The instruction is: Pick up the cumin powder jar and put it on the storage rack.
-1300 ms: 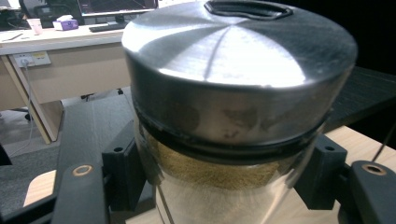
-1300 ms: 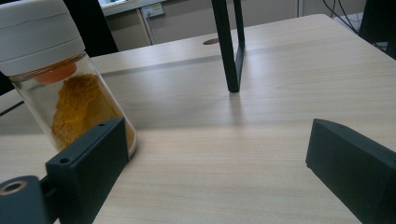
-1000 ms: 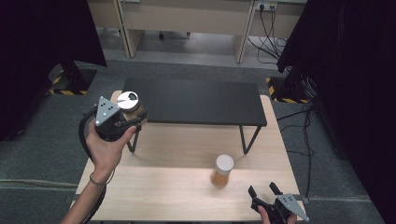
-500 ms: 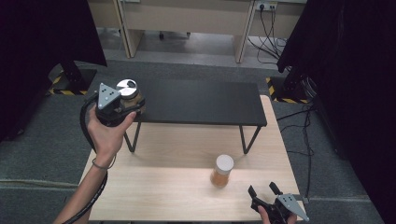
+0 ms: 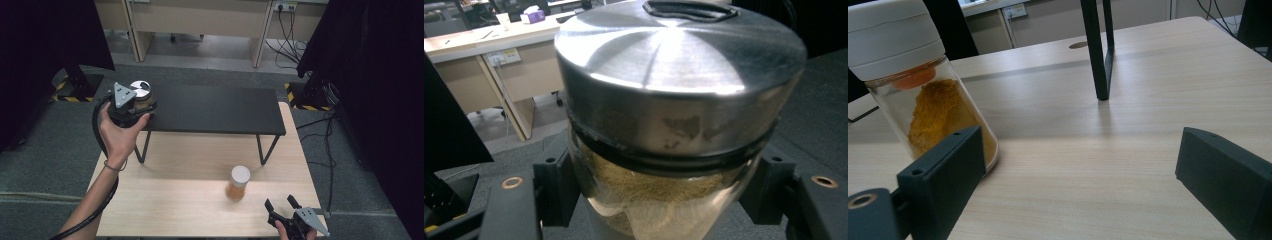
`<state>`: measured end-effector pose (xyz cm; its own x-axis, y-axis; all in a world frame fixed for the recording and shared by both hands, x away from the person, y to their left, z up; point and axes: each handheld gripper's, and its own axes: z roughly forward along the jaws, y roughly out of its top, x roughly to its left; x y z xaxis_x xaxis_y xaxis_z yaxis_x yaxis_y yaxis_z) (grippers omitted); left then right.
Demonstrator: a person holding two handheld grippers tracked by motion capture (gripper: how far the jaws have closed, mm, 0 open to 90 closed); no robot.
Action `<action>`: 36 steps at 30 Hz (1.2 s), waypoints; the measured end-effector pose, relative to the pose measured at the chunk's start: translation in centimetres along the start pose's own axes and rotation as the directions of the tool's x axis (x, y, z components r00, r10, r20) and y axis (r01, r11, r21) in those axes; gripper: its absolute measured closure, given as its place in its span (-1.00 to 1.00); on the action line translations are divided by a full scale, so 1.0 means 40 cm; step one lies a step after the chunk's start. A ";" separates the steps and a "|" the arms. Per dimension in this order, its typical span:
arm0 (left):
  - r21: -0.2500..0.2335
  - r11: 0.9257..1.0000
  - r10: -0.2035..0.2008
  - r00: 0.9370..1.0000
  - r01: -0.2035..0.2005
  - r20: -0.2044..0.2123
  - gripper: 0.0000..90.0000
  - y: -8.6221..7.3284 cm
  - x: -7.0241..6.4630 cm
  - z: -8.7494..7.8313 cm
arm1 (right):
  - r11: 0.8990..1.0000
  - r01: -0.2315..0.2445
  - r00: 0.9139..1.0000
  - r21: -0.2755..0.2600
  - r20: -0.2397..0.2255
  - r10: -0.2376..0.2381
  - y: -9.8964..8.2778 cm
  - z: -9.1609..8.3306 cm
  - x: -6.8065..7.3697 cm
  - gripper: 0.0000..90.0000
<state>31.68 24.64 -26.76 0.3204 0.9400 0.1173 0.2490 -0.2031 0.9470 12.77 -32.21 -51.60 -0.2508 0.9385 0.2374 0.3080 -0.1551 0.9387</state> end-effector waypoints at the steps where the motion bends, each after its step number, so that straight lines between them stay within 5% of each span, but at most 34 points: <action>1: 0.004 1.000 -0.005 1.000 0.005 0.002 -0.32 0.000 0.000 0.004 | 1.000 0.001 1.000 0.002 0.000 -0.001 0.000 0.000 0.000 -0.86; 20: 0.057 0.998 -0.040 0.999 0.040 -0.006 -0.32 -0.007 0.013 0.050 | 1.000 0.000 1.000 0.006 -0.004 0.000 0.000 0.003 -0.001 -0.86; 30: 0.049 0.995 -0.087 0.996 0.087 0.002 -0.32 -0.015 0.026 0.059 | 1.000 0.004 1.000 0.008 -0.009 -0.004 0.000 0.004 0.001 -0.86; 36: -0.002 0.992 -0.130 0.992 0.130 0.000 -0.33 -0.050 0.025 0.062 | 1.000 0.007 1.000 0.009 -0.012 -0.007 0.001 0.005 0.004 -0.86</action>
<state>33.76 25.30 -29.28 0.2852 0.9585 -0.0064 0.2868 -0.0790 0.9547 12.94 -32.00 -51.59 -0.2641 0.9356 0.2342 0.3146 -0.1460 0.9379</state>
